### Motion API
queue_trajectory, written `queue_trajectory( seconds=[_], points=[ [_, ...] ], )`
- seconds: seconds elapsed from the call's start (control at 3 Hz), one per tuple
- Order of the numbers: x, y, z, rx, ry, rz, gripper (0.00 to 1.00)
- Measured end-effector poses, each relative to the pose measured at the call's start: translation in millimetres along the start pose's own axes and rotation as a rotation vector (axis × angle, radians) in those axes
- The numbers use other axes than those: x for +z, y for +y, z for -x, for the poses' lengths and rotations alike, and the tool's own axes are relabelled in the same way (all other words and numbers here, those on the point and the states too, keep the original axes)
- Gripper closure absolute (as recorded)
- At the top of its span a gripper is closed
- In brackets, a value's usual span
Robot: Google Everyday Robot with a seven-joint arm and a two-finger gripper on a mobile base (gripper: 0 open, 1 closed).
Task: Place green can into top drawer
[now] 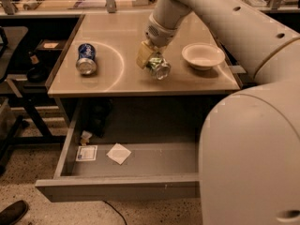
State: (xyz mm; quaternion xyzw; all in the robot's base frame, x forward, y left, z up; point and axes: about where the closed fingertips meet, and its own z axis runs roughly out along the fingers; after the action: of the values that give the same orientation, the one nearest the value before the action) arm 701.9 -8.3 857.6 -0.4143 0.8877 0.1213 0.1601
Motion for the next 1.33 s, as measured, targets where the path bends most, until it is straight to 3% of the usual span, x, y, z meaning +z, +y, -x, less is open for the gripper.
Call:
queue_trajectory(
  seconds=[0.33,0.67,1.33],
  points=[
    [-12.5,45.3,-51.0,0.020,0.025,-0.009,1.00],
    [-14.5,53.3,-58.4,0.011,0.034,-0.006,1.00],
    [-17.7,97.0,-98.2,0.035,0.027,0.033,1.00]
  ],
)
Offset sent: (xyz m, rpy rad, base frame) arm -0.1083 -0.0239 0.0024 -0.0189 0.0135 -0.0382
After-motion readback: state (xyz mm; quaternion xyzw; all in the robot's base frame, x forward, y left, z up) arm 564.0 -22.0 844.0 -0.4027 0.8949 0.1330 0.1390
